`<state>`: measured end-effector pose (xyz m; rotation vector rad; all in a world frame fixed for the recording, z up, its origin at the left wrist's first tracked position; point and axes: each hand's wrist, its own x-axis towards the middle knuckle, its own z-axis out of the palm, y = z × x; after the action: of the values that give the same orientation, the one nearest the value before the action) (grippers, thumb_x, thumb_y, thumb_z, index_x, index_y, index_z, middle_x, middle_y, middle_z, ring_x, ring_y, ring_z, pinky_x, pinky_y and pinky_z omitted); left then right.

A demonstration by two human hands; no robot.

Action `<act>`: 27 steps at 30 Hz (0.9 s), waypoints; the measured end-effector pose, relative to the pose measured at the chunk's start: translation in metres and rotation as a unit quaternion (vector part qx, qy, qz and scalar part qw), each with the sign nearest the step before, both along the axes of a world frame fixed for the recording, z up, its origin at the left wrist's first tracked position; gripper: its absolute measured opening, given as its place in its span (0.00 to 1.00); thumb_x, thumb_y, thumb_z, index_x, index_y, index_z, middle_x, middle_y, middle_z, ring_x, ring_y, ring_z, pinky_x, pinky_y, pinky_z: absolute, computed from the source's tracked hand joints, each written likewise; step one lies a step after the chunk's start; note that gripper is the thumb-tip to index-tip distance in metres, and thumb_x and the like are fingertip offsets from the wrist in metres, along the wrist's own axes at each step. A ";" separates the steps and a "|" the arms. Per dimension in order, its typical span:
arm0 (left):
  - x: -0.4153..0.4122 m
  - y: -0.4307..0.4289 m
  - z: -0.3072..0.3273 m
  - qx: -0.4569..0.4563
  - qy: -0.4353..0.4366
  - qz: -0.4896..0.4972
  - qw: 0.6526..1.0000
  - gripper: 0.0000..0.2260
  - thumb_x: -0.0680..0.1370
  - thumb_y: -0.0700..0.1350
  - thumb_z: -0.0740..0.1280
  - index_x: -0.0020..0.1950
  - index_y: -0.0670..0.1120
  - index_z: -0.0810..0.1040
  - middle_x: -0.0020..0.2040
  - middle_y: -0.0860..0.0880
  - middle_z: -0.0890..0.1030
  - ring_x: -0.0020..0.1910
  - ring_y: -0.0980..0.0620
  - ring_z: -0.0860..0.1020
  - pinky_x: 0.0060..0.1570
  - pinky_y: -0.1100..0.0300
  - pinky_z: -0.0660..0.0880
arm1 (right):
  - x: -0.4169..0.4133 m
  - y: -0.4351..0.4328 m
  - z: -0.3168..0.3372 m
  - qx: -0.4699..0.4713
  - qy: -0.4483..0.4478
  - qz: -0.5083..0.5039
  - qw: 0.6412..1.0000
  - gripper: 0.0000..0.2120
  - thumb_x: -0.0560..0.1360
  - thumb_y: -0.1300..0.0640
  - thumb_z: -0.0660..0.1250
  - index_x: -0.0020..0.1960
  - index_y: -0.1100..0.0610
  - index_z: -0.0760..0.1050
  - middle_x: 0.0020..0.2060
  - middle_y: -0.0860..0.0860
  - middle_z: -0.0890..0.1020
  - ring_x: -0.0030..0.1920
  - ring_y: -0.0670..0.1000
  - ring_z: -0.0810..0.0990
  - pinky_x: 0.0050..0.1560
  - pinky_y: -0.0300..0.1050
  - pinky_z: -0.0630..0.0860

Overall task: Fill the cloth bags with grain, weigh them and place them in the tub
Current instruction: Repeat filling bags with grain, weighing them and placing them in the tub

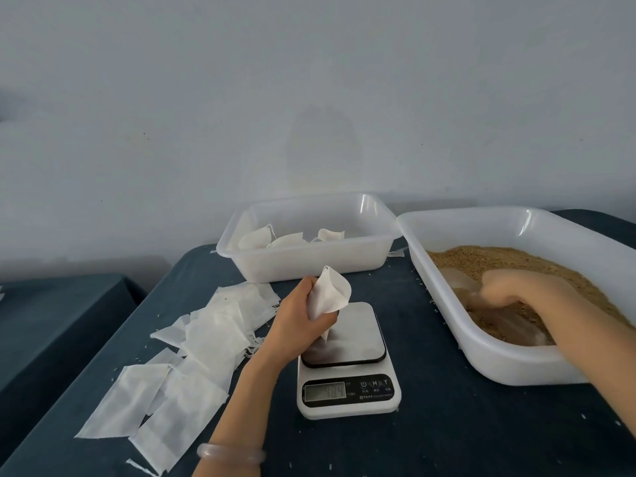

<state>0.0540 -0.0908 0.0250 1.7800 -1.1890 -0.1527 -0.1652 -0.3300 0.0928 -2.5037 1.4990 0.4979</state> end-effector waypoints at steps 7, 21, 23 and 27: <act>0.000 -0.001 -0.001 0.012 -0.009 -0.008 1.000 0.16 0.73 0.46 0.73 0.54 0.56 0.70 0.48 0.58 0.78 0.47 0.62 0.75 0.41 0.70 0.72 | 0.003 -0.036 0.005 -0.010 -0.155 -0.084 0.984 0.17 0.81 0.56 0.61 0.64 0.65 0.71 0.45 0.59 0.79 0.40 0.55 0.78 0.37 0.43 0.73; -0.001 -0.003 -0.003 0.035 -0.023 -0.005 0.999 0.16 0.73 0.47 0.73 0.49 0.59 0.67 0.46 0.57 0.77 0.45 0.64 0.74 0.39 0.72 0.71 | 0.011 -0.030 -0.016 0.161 -0.272 -0.061 0.947 0.18 0.84 0.51 0.54 0.63 0.63 0.73 0.39 0.55 0.83 0.36 0.51 0.82 0.37 0.44 0.78; -0.001 -0.003 -0.003 0.037 -0.027 -0.004 0.999 0.15 0.73 0.46 0.73 0.47 0.59 0.67 0.45 0.57 0.77 0.43 0.64 0.74 0.38 0.72 0.70 | 0.011 -0.036 -0.014 0.203 -0.286 -0.098 0.931 0.13 0.83 0.55 0.58 0.50 0.65 0.75 0.24 0.51 0.78 0.21 0.47 0.72 0.23 0.38 0.69; -0.002 -0.002 -0.002 0.032 -0.016 -0.007 0.999 0.14 0.73 0.47 0.72 0.46 0.58 0.68 0.42 0.56 0.77 0.40 0.64 0.74 0.36 0.72 0.69 | 0.004 -0.048 -0.011 0.253 -0.364 -0.173 0.880 0.11 0.79 0.56 0.65 0.54 0.64 0.75 0.33 0.55 0.78 0.25 0.48 0.71 0.25 0.40 0.67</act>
<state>0.0520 -0.0929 0.0232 1.8364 -1.2316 -0.1735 -0.1612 -0.3783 0.0813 -1.6696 1.2396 -0.1139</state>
